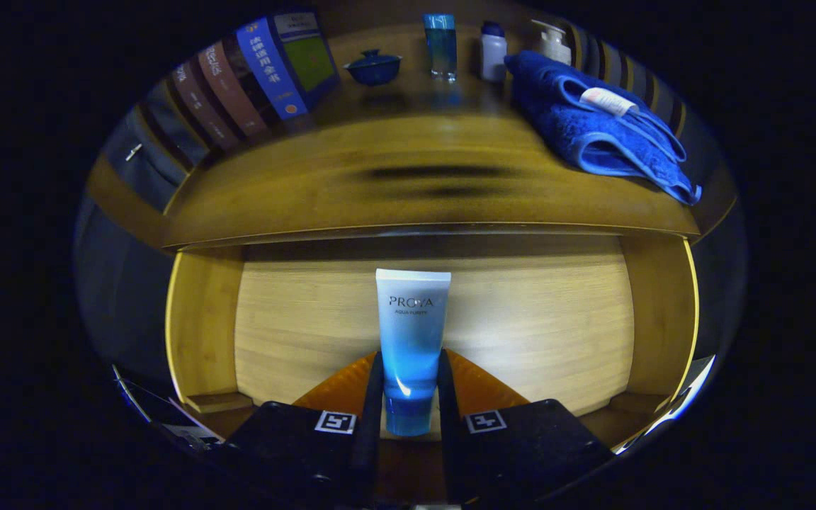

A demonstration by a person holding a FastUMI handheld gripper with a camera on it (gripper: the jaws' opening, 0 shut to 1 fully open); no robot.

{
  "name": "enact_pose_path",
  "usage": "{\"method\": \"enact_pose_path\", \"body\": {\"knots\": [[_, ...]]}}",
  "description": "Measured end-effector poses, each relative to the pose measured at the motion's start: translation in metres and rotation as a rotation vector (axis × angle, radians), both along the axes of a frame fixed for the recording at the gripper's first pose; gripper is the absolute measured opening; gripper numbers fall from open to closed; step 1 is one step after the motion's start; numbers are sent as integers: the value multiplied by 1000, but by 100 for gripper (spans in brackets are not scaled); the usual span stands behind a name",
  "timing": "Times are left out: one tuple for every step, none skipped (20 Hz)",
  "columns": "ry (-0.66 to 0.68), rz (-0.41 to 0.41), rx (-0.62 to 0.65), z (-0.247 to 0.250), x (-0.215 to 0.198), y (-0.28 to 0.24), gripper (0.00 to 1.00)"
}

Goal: Pull open the drawer, take out the items inside it, and place them on the countertop above the cabinet.

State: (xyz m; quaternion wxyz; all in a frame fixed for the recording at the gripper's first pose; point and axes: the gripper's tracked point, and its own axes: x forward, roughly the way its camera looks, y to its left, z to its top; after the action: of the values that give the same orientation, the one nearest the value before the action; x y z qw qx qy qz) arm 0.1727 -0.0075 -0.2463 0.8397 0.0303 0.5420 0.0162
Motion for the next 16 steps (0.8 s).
{"method": "enact_pose_path", "body": {"knots": [[-33, 5, 5, 12, 5, -1, 41], [-73, 9, 5, 28, 8, -1, 41], [-120, 9, 6, 44, 15, -1, 41], [-166, 9, 4, 59, 18, 0, 41], [-206, 12, 3, 75, 23, 1, 41], [-238, 15, -2, 85, 32, 1, 41], [-260, 17, -8, 93, 44, 1, 41], [-274, 19, -14, 100, 56, 1, 41], [-284, 16, -23, 104, 70, 0, 41], [-294, 15, -30, 107, 84, 1, 41], [-300, 17, -38, 107, 99, 0, 41], [-296, 23, -39, 105, 110, 2, 41], [-286, 27, -36, 102, 122, 4, 41], [-275, 23, -36, 100, 132, 4, 41], [-269, 16, -40, 97, 143, 3, 41], [-266, 6, -44, 95, 156, -1, 41]]}}
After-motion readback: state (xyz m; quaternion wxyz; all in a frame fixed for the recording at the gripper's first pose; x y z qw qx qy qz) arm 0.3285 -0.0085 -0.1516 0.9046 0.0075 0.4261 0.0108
